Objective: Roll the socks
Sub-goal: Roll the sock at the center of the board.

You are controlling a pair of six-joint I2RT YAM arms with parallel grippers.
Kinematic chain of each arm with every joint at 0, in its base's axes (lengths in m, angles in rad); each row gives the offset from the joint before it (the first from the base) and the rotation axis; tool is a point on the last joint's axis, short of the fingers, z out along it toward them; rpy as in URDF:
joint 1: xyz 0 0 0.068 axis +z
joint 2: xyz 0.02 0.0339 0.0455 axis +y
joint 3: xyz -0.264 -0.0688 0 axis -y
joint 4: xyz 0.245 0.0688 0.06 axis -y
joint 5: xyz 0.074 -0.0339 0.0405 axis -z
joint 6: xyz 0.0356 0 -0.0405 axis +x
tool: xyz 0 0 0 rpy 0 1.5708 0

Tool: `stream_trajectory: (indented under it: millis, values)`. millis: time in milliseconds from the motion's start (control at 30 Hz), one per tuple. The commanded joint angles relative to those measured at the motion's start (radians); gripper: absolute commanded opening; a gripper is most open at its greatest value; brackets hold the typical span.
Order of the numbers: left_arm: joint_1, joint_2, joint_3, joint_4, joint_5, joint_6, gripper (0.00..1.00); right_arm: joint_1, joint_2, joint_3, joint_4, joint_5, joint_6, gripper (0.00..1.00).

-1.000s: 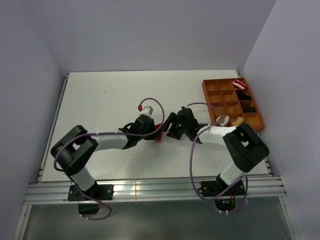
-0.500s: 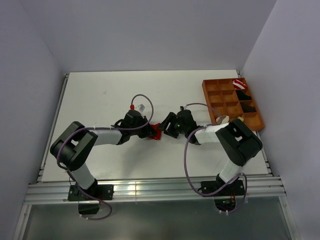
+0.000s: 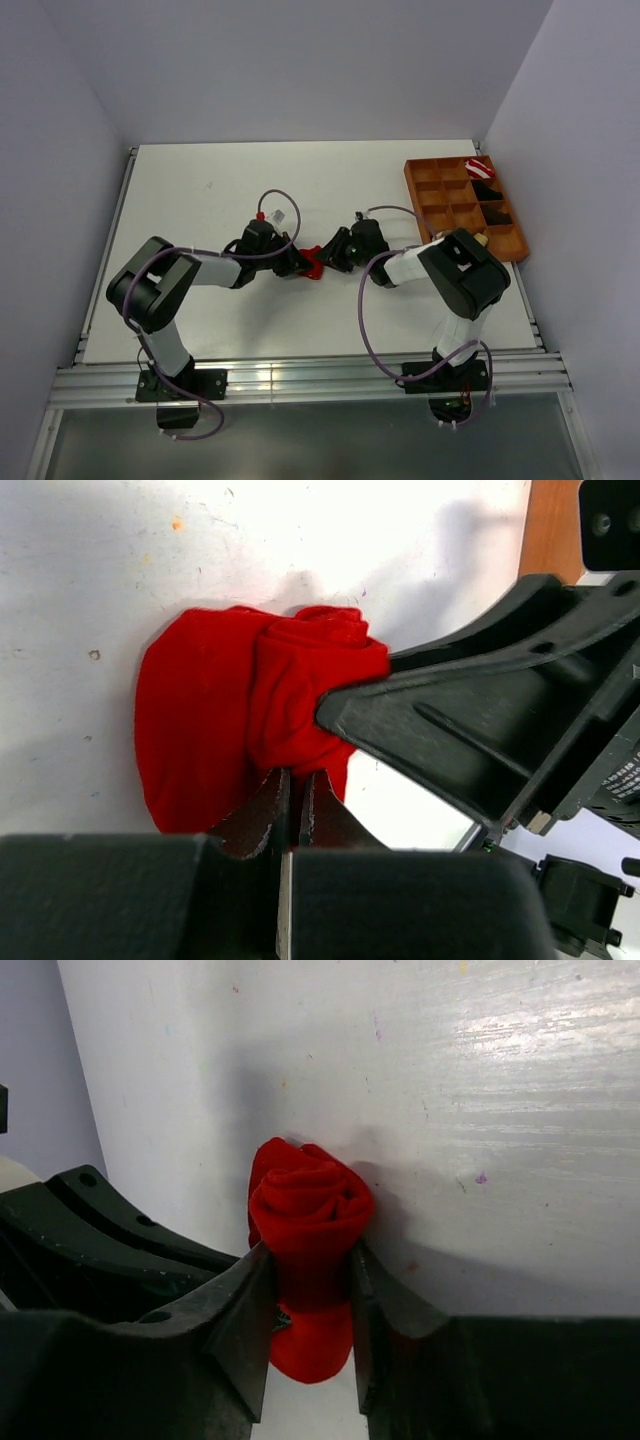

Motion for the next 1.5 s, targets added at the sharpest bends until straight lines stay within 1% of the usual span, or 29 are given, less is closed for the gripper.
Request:
stream_trajectory:
  millis: [0, 67, 100, 167, 200, 267, 300, 367, 400, 433, 467, 500, 533, 567, 600, 633, 667, 700, 733, 800, 833, 900, 933, 1067, 1133, 1333, 1467]
  values:
    - [-0.006, 0.081, -0.023, -0.165, -0.042, 0.046, 0.01, 0.003, 0.002, 0.033, -0.069, 0.002, -0.042, 0.27]
    - [-0.006, 0.093, -0.019, -0.173, -0.045, 0.052, 0.01, 0.004, -0.01, 0.043, -0.105, 0.017, -0.061, 0.19]
    - [-0.004, 0.098, -0.016, -0.175, -0.048, 0.056, 0.01, 0.004, -0.024, 0.05, -0.131, 0.026, -0.068, 0.08]
    - [-0.004, 0.106, -0.016, -0.181, -0.067, 0.069, 0.04, 0.009, -0.036, 0.076, -0.218, 0.046, -0.088, 0.0]
    - [-0.004, 0.098, -0.016, -0.182, -0.074, 0.073, 0.09, 0.01, -0.047, 0.087, -0.281, 0.069, -0.094, 0.0]
    - [-0.006, 0.072, -0.025, -0.188, -0.102, 0.086, 0.19, 0.02, -0.055, 0.119, -0.345, 0.09, -0.102, 0.0]
    - [-0.007, 0.031, -0.026, -0.198, -0.12, 0.092, 0.29, 0.024, -0.059, 0.133, -0.413, 0.112, -0.107, 0.0]
    - [-0.024, -0.021, -0.026, -0.227, -0.209, 0.115, 0.38, 0.038, -0.059, 0.17, -0.47, 0.132, -0.11, 0.0]
    - [-0.035, -0.05, -0.023, -0.271, -0.247, 0.124, 0.44, 0.043, -0.059, 0.184, -0.497, 0.141, -0.11, 0.0]
    - [-0.064, -0.107, -0.013, -0.294, -0.287, 0.144, 0.46, 0.049, -0.061, 0.207, -0.546, 0.156, -0.108, 0.0]
    - [-0.081, -0.135, -0.007, -0.32, -0.383, 0.153, 0.48, 0.053, -0.059, 0.219, -0.559, 0.167, -0.102, 0.0]
    - [-0.102, -0.162, -0.002, -0.358, -0.43, 0.162, 0.51, 0.064, -0.059, 0.23, -0.595, 0.173, -0.102, 0.0]
    - [-0.151, -0.213, 0.01, -0.38, -0.488, 0.182, 0.59, 0.07, -0.056, 0.259, -0.644, 0.178, -0.102, 0.0]
    - [-0.178, -0.233, 0.016, -0.395, -0.599, 0.193, 0.62, 0.075, -0.053, 0.274, -0.675, 0.195, -0.096, 0.0]
    - [-0.21, -0.265, 0.026, -0.42, -0.666, 0.214, 0.62, 0.084, -0.046, 0.303, -0.726, 0.204, -0.093, 0.0]
    - [-0.274, -0.278, 0.032, -0.423, -0.72, 0.224, 0.62, 0.089, -0.043, 0.316, -0.747, 0.209, -0.09, 0.0]
    - [-0.302, -0.287, 0.036, -0.423, -0.767, 0.236, 0.63, 0.092, -0.039, 0.326, -0.766, 0.215, -0.082, 0.0]
    - [-0.331, -0.293, 0.04, -0.429, -0.865, 0.248, 0.63, 0.095, -0.035, 0.336, -0.781, 0.215, -0.078, 0.0]
    - [-0.384, -0.296, 0.049, -0.455, -0.91, 0.274, 0.63, 0.096, -0.033, 0.349, -0.804, 0.213, -0.076, 0.0]
    - [-0.434, -0.284, 0.056, -0.451, -1.02, 0.308, 0.64, 0.099, -0.026, 0.371, -0.833, 0.216, -0.073, 0.0]
    - [-0.475, -0.278, 0.059, -0.439, -1.054, 0.317, 0.64, 0.102, -0.024, 0.377, -0.84, 0.218, -0.075, 0.0]
    - [-0.507, -0.25, 0.069, -0.407, -1.111, 0.351, 0.63, 0.106, -0.021, 0.385, -0.846, 0.212, -0.076, 0.0]
    - [-0.532, -0.239, 0.076, -0.397, -1.123, 0.354, 0.63, 0.107, -0.02, 0.386, -0.849, 0.21, -0.075, 0.0]
    - [-0.572, -0.18, 0.124, -0.368, -1.182, 0.394, 0.64, 0.113, -0.012, 0.389, -0.849, 0.209, -0.07, 0.0]
    - [-0.587, -0.147, 0.153, -0.362, -1.183, 0.417, 0.64, 0.116, -0.006, 0.394, -0.85, 0.204, -0.072, 0.0]
    - [-0.592, -0.074, 0.211, -0.368, -1.173, 0.415, 0.64, 0.118, 0.002, 0.397, -0.852, 0.201, -0.067, 0.0]
    - [-0.592, -0.011, 0.248, -0.406, -1.183, 0.389, 0.64, 0.119, 0.005, 0.396, -0.847, 0.199, -0.067, 0.0]
